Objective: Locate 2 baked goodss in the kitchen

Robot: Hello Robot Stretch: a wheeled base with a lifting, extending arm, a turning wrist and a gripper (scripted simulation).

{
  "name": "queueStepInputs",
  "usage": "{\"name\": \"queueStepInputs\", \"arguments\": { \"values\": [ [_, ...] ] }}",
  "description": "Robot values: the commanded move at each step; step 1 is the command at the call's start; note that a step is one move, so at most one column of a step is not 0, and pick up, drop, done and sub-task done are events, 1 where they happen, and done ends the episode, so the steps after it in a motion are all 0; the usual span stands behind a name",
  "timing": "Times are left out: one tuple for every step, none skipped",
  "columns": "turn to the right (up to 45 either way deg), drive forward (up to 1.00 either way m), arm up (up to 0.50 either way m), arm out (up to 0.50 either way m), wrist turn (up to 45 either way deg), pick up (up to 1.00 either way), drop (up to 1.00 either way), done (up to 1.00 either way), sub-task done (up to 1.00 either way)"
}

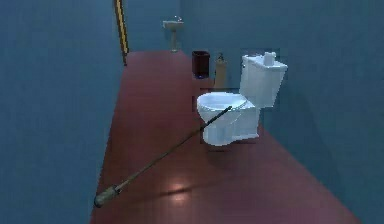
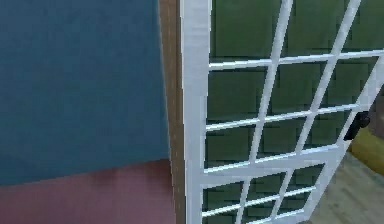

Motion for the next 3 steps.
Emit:
{"name": "queueStepInputs", "arguments": {
  "values": [
    [0.0, 0.05, 0.00, 0.00, 0.0, 0.00, 0.00, 0.00, 0.00],
    [-12.0, 0.00, 0.00, 0.00, 0.0, 0.00, 0.00, 0.00, 0.00],
    [0.0, 1.00, 0.00, 0.00, 0.0, 0.00, 0.00, 0.00, 0.00]
  ]
}}
